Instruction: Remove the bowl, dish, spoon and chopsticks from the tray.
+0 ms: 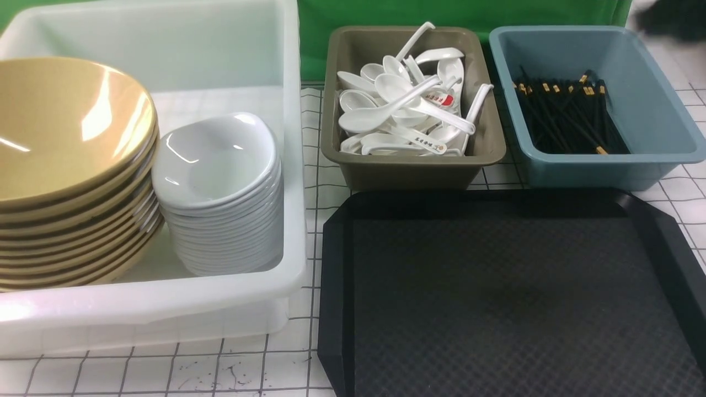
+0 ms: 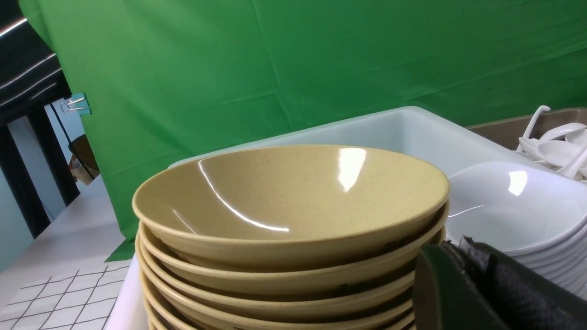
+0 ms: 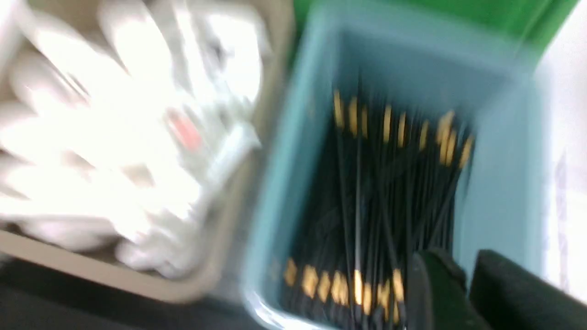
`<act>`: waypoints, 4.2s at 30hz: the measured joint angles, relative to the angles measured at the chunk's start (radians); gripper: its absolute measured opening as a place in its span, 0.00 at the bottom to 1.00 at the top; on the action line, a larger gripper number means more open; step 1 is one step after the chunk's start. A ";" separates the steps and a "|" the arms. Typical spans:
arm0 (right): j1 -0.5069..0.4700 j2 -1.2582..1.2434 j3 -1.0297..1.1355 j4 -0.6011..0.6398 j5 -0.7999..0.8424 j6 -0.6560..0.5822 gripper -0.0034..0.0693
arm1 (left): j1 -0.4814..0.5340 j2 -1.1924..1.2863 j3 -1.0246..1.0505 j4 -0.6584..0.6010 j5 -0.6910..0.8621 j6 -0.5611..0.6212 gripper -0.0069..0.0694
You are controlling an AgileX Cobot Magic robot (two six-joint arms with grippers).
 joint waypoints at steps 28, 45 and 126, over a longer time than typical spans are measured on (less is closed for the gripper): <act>0.068 -1.373 1.266 0.054 -0.250 -0.161 0.10 | 0.000 -0.001 0.001 0.000 0.003 -0.001 0.07; -0.113 -1.406 1.474 -0.036 -0.398 0.003 0.10 | 0.000 -0.001 0.002 0.000 0.004 -0.007 0.07; -0.121 -1.406 1.473 -0.039 -0.393 0.014 0.11 | 0.268 -0.017 0.263 -0.678 -0.010 0.417 0.07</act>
